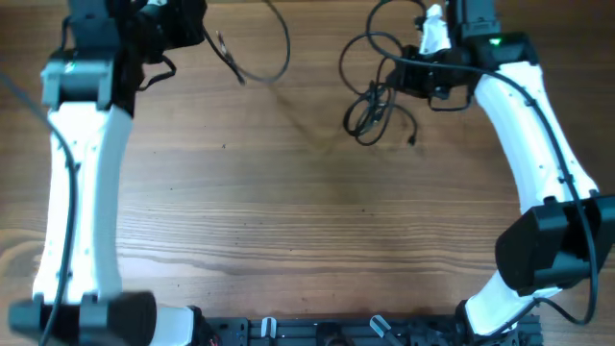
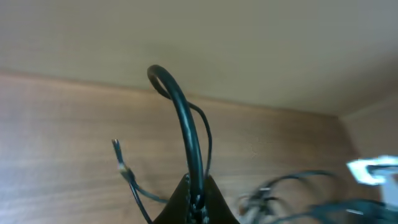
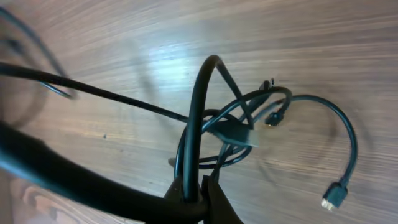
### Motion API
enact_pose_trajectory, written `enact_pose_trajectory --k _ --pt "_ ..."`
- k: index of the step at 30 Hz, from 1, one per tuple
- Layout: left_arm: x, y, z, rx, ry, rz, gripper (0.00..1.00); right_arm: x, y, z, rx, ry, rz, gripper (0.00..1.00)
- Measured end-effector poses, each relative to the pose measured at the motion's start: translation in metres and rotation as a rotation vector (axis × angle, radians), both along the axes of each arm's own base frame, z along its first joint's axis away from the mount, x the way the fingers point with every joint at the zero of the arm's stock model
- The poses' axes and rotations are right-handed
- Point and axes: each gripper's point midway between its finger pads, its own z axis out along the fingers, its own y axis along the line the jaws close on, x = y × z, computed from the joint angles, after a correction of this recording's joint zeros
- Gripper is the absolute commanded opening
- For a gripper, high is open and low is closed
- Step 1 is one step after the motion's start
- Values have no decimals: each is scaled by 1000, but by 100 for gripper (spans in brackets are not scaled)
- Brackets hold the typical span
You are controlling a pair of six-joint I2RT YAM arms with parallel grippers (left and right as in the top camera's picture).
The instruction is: Untangle cables
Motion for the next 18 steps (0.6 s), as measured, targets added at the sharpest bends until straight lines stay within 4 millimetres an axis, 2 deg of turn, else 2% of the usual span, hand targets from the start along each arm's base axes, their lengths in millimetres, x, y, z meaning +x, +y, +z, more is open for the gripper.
enact_pose_trajectory --k 1,3,5,12,18 --pt "-8 -4 12 -5 -25 -13 4 -2 7 -1 -4 4 7 40" --pt "-20 -12 25 -16 -50 -41 4 -4 14 -2 -10 5 19 53" --pt "-27 -21 28 -28 -45 -66 4 -5 19 -2 -13 -2 38 63" --pt "-36 -47 20 -51 -4 -147 4 -14 20 -2 -26 3 106 80" --pt "-38 -50 20 -55 -1 -160 4 -14 30 22 11 -50 182 80"
